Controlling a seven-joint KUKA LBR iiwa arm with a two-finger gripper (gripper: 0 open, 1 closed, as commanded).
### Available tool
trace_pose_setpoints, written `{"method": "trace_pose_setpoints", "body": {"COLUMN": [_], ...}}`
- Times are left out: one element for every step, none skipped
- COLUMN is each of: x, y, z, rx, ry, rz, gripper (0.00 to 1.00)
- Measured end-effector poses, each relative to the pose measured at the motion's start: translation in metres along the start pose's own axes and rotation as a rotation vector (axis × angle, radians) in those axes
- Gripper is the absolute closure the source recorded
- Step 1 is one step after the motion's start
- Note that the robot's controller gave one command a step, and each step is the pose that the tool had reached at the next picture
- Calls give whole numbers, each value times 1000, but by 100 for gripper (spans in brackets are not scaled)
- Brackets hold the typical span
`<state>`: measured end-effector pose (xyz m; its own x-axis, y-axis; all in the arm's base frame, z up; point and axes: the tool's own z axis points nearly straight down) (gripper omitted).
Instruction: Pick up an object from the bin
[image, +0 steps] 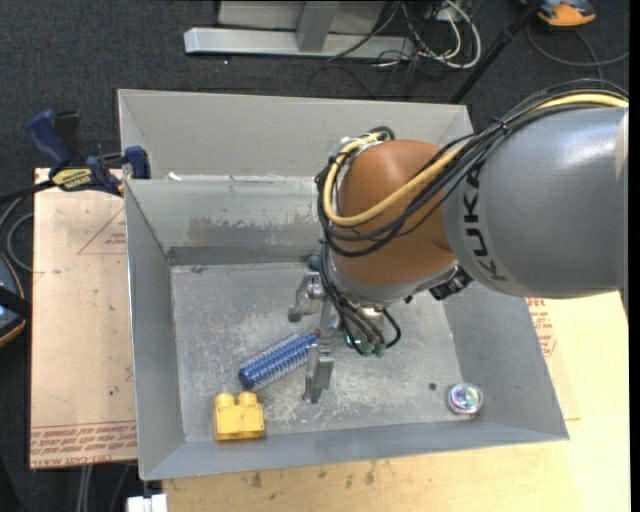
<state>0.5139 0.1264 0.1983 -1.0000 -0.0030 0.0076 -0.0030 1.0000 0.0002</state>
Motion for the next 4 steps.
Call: {"method": "trace_pose_setpoints", "body": {"x": [-51, -51, -67, -65], "y": [-24, -24, -22, -22], "z": [120, 118, 34, 39], "rx": [-2, -1, -1, 0], "ry": [-13, -15, -18, -10], "rz": [-220, -220, -223, -222], "gripper": [0, 100, 100, 0]}}
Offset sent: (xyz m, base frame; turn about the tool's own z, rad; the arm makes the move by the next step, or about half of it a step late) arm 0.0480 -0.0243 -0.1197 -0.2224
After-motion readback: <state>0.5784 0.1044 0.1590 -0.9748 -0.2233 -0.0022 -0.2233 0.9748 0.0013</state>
